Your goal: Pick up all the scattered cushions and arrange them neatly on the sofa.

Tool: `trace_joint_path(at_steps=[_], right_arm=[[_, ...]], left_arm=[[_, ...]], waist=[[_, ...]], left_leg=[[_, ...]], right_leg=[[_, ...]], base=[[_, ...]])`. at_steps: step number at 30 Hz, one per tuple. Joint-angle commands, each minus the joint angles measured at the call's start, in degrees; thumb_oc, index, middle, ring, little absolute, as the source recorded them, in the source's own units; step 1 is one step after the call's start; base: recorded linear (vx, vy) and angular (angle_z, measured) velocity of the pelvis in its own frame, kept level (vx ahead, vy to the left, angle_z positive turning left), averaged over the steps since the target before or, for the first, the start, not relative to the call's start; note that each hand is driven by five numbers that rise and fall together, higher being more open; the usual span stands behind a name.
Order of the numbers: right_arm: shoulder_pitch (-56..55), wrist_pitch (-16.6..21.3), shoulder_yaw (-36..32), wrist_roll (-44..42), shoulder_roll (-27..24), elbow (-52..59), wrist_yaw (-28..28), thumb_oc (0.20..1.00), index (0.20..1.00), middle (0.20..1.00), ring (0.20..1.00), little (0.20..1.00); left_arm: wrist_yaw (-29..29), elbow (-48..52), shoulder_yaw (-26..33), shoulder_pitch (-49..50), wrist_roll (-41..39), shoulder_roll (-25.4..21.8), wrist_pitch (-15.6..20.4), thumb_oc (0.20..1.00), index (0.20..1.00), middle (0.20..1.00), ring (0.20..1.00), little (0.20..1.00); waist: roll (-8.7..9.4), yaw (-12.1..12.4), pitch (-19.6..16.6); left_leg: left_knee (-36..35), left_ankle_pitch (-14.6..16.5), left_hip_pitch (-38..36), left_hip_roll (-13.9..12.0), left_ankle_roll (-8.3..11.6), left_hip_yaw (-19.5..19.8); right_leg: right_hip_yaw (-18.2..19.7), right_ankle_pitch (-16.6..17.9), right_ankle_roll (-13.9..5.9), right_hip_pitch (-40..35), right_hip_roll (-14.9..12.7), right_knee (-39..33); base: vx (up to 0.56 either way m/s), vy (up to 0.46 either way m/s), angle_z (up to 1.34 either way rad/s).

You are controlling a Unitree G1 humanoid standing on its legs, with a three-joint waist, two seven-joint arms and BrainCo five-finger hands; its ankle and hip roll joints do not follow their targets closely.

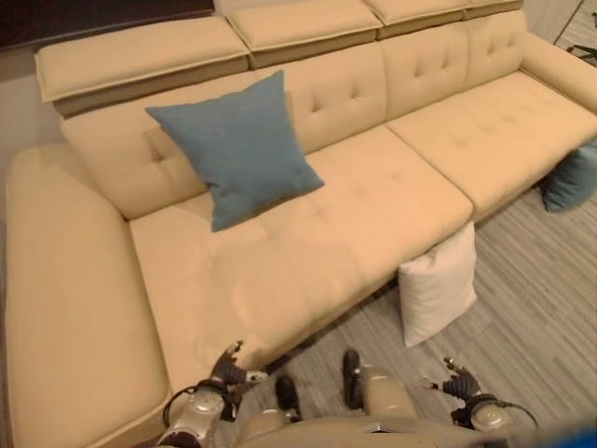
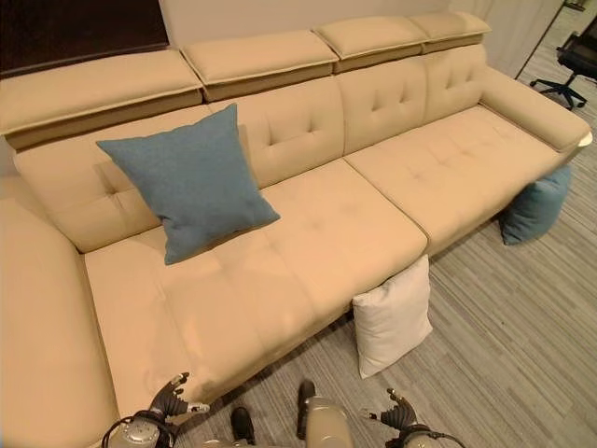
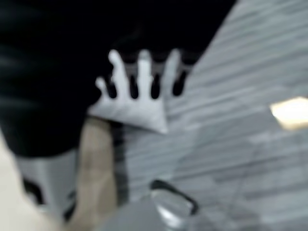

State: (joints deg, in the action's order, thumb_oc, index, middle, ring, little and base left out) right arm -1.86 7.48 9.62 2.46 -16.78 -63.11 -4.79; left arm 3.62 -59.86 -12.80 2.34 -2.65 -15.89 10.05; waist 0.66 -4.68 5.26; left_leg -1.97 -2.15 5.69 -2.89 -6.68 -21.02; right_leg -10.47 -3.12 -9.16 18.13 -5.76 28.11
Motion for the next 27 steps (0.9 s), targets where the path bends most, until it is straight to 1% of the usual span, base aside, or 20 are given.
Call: trace_joint_path(at_steps=[1, 3, 4, 5, 6, 8, 10, 11, 12, 13, 14, 15, 18, 19, 21, 23, 24, 25, 26, 27], right_arm=[[-0.2, 0.2, 0.1, -0.1, -1.4, 1.5, -0.7, 1.0, 1.0, 1.0, 1.0, 1.0], [0.1, 0.1, 0.0, 0.5, -1.3, 0.6, -1.3, 1.0, 1.0, 1.0, 1.0, 1.0], [0.1, 0.1, 0.0, 0.5, -1.3, 0.6, -1.3, 1.0, 1.0, 1.0, 1.0, 1.0], [0.3, -0.3, 0.2, 0.8, -1.0, 1.1, -1.2, 1.0, 1.0, 1.0, 1.0, 1.0], [0.0, -0.3, 0.2, 0.3, -0.8, 1.2, -1.3, 1.0, 1.0, 1.0, 1.0, 1.0], [-0.2, -0.3, 0.1, 0.0, -0.8, 1.3, -1.2, 1.0, 1.0, 1.0, 1.0, 1.0], [-0.9, -0.2, 0.5, -0.5, -1.5, 1.6, -1.3, 1.0, 1.0, 1.0, 1.0, 1.0], [-0.9, -0.2, 0.5, -0.5, -1.5, 1.6, -1.3, 1.0, 1.0, 1.0, 1.0, 1.0], [-0.6, -0.1, 1.5, -1.0, -2.0, 2.2, -1.5, 1.0, 1.0, 1.0, 1.0, 1.0], [-0.6, -0.1, 1.5, -1.0, -2.0, 2.2, -1.5, 1.0, 1.0, 1.0, 1.0, 1.0], [-0.4, 0.1, 2.2, -1.3, -2.5, 2.6, -1.8, 1.0, 1.0, 1.0, 1.0, 1.0], [-0.4, 0.2, 2.3, -1.4, -2.6, 2.7, -1.9, 1.0, 1.0, 1.0, 1.0, 1.0], [-0.7, -0.1, 1.9, -1.7, -2.2, 1.5, -1.9, 1.0, 1.0, 1.0, 1.0, 1.0], [-0.7, -0.1, 1.9, -1.7, -2.2, 1.5, -1.9, 1.0, 1.0, 1.0, 1.0, 1.0], [-0.4, -0.2, 1.6, -2.0, -1.7, 0.4, -2.1, 1.0, 1.0, 1.0, 1.0, 1.0], [-0.2, -0.2, 1.7, -2.0, -1.5, 0.3, -2.2, 1.0, 1.0, 1.0, 1.0, 1.0], [0.0, -0.2, 1.7, -2.2, -1.4, 0.1, -2.2, 1.0, 1.0, 1.0, 1.0, 1.0], [0.2, -0.6, 1.2, -2.4, -0.9, -0.8, -2.3, 1.0, 1.0, 1.0, 1.0, 1.0], [0.0, -0.8, 1.2, -2.3, -0.9, -0.9, -2.3, 1.0, 1.0, 1.0, 1.0, 1.0], [0.0, -1.0, 1.2, -2.0, -0.8, -1.0, -2.3, 1.0, 1.0, 1.0, 1.0, 1.0]], left_arm=[[-1.0, 1.4, 1.4, -0.6, 1.3, -1.1, -0.1, 1.0, 1.0, 1.0, 1.0, 1.0], [-0.8, 1.2, 1.9, -0.2, 0.9, -1.0, -0.4, 1.0, 1.0, 1.0, 1.0, 1.0], [-0.8, 1.2, 1.9, -0.2, 0.9, -1.0, -0.4, 1.0, 1.0, 1.0, 1.0, 1.0], [-0.9, 0.7, 1.8, -0.5, 1.4, -1.1, -0.6, 1.0, 1.0, 1.0, 1.0, 1.0], [-0.9, -0.4, 2.0, -0.8, 1.6, -1.0, -0.5, 1.0, 1.0, 1.0, 1.0, 1.0], [-0.8, -0.3, 2.0, -0.9, 1.5, -1.0, -0.6, 1.0, 1.0, 1.0, 1.0, 1.0], [-1.1, -0.3, 1.6, -1.3, 1.9, -0.6, -0.6, 1.0, 1.0, 1.0, 1.0, 1.0], [-1.1, -0.3, 1.6, -1.3, 1.9, -0.6, -0.6, 1.0, 1.0, 1.0, 1.0, 1.0], [-0.6, 0.1, 0.9, -1.3, 1.5, 0.0, -0.5, 1.0, 1.0, 1.0, 1.0, 1.0], [-0.6, 0.0, 0.9, -1.3, 1.5, 0.0, -0.5, 1.0, 1.0, 1.0, 1.0, 1.0], [0.2, 0.3, 0.0, -1.5, 0.1, 1.1, -0.3, 1.0, 1.0, 1.0, 1.0, 1.0], [0.2, 0.1, -0.4, -1.8, -0.3, 1.7, -0.4, 1.0, 1.0, 1.0, 1.0, 1.0], [-0.2, -0.2, -1.1, -2.6, 0.0, 2.6, -0.6, 1.0, 1.0, 1.0, 1.0, 1.0], [-0.2, -0.2, -1.1, -2.6, 0.0, 2.6, -0.5, 1.0, 1.0, 1.0, 1.0, 1.0], [-0.5, 0.5, -2.3, -2.9, 1.3, 2.5, -0.7, 1.0, 1.0, 1.0, 1.0, 1.0], [-0.5, 1.0, -2.6, -2.9, 1.7, 2.2, -0.7, 1.0, 1.0, 1.0, 1.0, 1.0], [-0.5, 1.6, -2.9, -3.2, 1.8, 2.0, -0.7, 1.0, 1.0, 1.0, 1.0, 1.0], [-0.4, 2.1, -3.0, -3.6, 2.0, 1.5, -1.1, 1.0, 1.0, 1.0, 1.0, 1.0], [-0.4, 2.4, -3.1, -3.5, 2.3, 1.3, -1.2, 1.0, 1.0, 1.0, 1.0, 1.0], [-0.6, 2.4, -2.9, -3.5, 2.6, 1.2, -1.4, 1.0, 1.0, 1.0, 1.0, 1.0]], waist=[[2.03, 1.4, -2.1], [2.01, 3.0, -2.7], [2.03, 3.0, -2.7], [3.19, 3.5, -3.7], [4.09, 3.1, -4.2], [4.41, 2.9, -4.0], [4.93, 2.3, -3.4], [4.93, 2.3, -3.4], [4.85, 3.2, -2.3], [4.88, 3.2, -2.4], [4.92, 4.9, -1.3], [5.07, 4.8, -1.3], [4.21, 3.9, -1.9], [4.21, 4.1, -1.8], [3.84, 3.7, -1.8], [3.7, 4.2, -1.3], [3.57, 4.5, -1.0], [3.26, 5.3, -0.3], [3.12, 5.4, -0.1], [3.04, 5.2, -0.2]], left_leg=[[3.1, 5.6, -3.2, 2.5, 6.84, 6.0], [4.3, 5.1, -2.1, 1.0, 6.93, 2.0], [4.3, 5.2, -2.1, 1.0, 6.92, 2.0], [4.7, 5.3, -2.4, 0.6, 7.62, -0.8], [7.1, 5.3, -1.6, -0.2, 8.66, -2.8], [9.4, 5.4, -0.6, -1.1, 9.09, -3.5], [15.4, 5.7, 1.2, -4.0, 9.95, -4.2], [15.5, 5.7, 1.2, -4.0, 9.95, -4.2], [17.9, 4.9, 2.4, -3.5, 10.67, 3.0], [17.7, 4.8, 2.5, -3.4, 10.65, 3.0], [17.1, 6.4, 2.9, 0.8, 10.99, 14.9], [16.6, 7.1, 3.0, 1.8, 10.9, 17.3], [11.7, 8.7, 0.3, 2.5, 9.71, 16.5], [11.6, 8.7, 0.2, 2.5, 9.71, 16.4], [9.0, 8.5, -1.3, 2.5, 8.88, 14.4], [8.5, 8.5, -2.0, 2.3, 8.4, 13.3], [8.0, 8.3, -2.4, 2.1, 8.07, 12.3], [6.5, 8.2, -3.9, 1.5, 8.06, 9.6], [6.0, 8.0, -4.4, 1.4, 8.03, 8.8], [4.9, 8.0, -5.3, 1.3, 8.05, 8.1]], right_leg=[[-4.1, 2.5, -0.23, -9.4, -2.9, -11.2], [-9.5, 4.1, -0.76, -12.4, -6.6, -8.8], [-9.4, 4.0, -0.78, -12.3, -6.6, -8.7], [-10.6, 3.8, -0.99, -15.1, -7.0, -12.8], [-9.4, 3.4, -1.47, -16.5, -5.5, -17.5], [-8.0, 3.3, -1.31, -16.7, -4.7, -19.0], [-5.0, 0.7, 0.29, -18.4, -1.9, -23.3], [-5.0, 0.7, 0.29, -18.4, -1.9, -23.3], [-1.8, 0.8, 0.91, -17.7, -0.9, -23.6], [-1.8, 0.9, 0.93, -17.6, -0.9, -23.7], [1.8, 1.8, 0.87, -16.9, -0.3, -23.6], [2.9, 2.2, 0.86, -16.5, -0.4, -23.9], [6.2, 3.4, -0.08, -14.9, 0.2, -24.9], [6.3, 3.4, -0.09, -14.9, 0.3, -24.9], [7.0, 4.7, -1.42, -12.5, -0.1, -23.4], [6.3, 4.7, -1.7, -11.4, -0.5, -21.5], [4.5, 4.9, -1.98, -10.2, -1.2, -19.4], [-4.2, 6.2, -2.27, -8.5, -4.9, -16.2], [-8.2, 6.5, -2.02, -8.8, -6.5, -16.3], [-10.6, 6.9, -1.73, -8.6, -7.2, -17.0]], base=[[-0.22, -0.048, -0.77], [-0.18, -0.053, -0.56], [-0.08, -0.1, -0.87], [-0.08, -0.224, -1.57], [-0.08, -0.226, -1.66], [-0.07, -0.163, -1.25], [-0.1, -0.178, -0.69], [-0.15, -0.1, -0.66], [-0.08, -0.009, -0.68], [-0.14, -0.021, -0.99], [-0.08, -0.01, -1.26], [-0.1, 0.0, -1.46], [-0.04, 0.061, -1.18], [-0.01, 0.107, -0.7], [-0.02, 0.098, -0.66], [-0.02, 0.044, -1.05], [-0.06, 0.013, -1.09], [-0.07, -0.007, -0.88], [-0.04, -0.05, -0.88], [0.03, -0.075, -0.72]])
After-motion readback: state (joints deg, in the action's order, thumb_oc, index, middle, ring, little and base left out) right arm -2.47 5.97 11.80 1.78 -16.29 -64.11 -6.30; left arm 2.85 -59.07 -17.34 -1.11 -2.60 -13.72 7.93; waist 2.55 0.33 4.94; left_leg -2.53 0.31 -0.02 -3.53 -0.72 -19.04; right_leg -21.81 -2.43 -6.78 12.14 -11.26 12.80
